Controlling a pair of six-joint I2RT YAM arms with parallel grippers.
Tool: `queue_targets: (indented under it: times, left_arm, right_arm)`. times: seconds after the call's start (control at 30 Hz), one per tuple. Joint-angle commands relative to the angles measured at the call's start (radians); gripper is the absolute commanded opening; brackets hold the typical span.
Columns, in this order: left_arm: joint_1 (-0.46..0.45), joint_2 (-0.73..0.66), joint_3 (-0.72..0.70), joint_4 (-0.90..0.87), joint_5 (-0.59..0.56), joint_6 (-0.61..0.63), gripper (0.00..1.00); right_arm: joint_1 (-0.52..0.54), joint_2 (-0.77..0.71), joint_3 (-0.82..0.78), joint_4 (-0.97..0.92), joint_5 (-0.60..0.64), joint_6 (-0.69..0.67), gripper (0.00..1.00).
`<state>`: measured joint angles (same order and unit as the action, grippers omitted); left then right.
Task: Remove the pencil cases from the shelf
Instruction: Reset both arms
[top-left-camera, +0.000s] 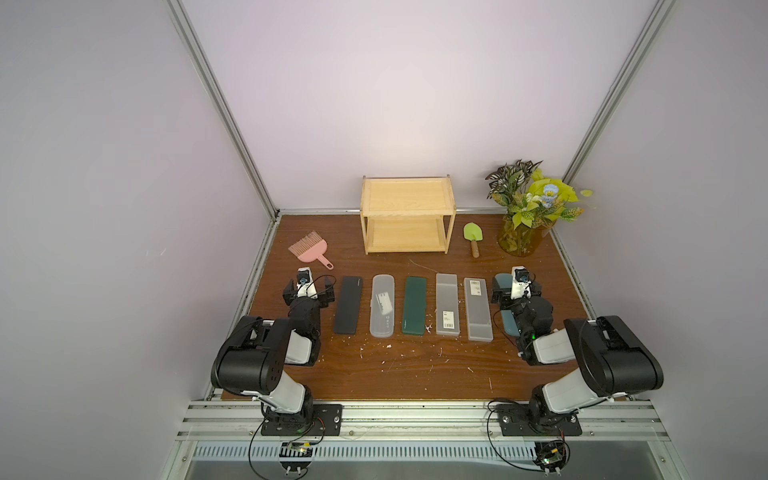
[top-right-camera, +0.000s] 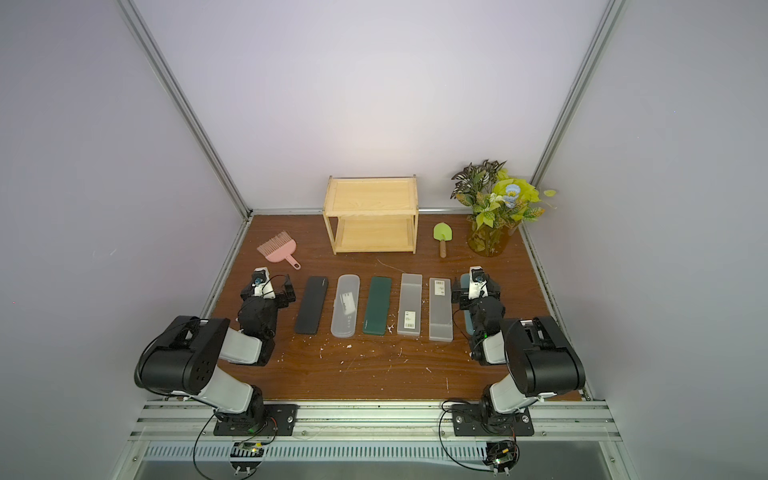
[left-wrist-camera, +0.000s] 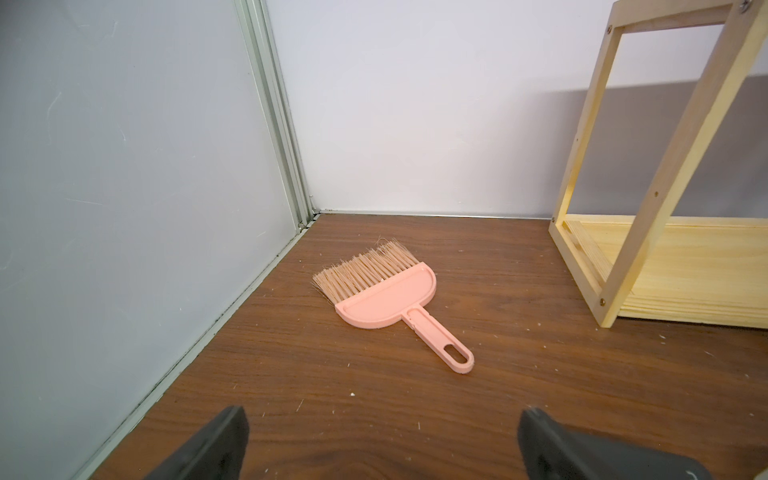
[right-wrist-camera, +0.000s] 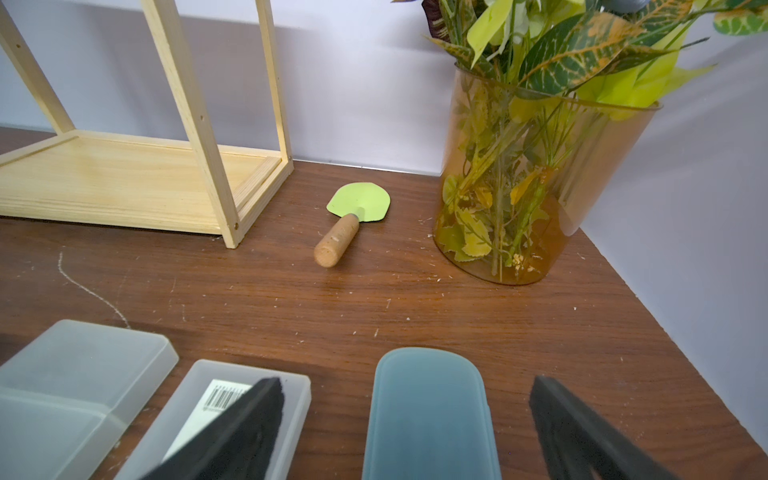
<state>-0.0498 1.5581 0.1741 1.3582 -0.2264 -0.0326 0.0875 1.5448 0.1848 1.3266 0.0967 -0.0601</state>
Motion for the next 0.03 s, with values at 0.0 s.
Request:
queue_targets:
  times: [0.0]
  left_arm:
    - [-0.002, 0.002, 0.008, 0.017, -0.001, 0.009, 1.0]
  right_arm:
    - [-0.005, -0.002, 0.016, 0.025, 0.005, 0.011, 1.0]
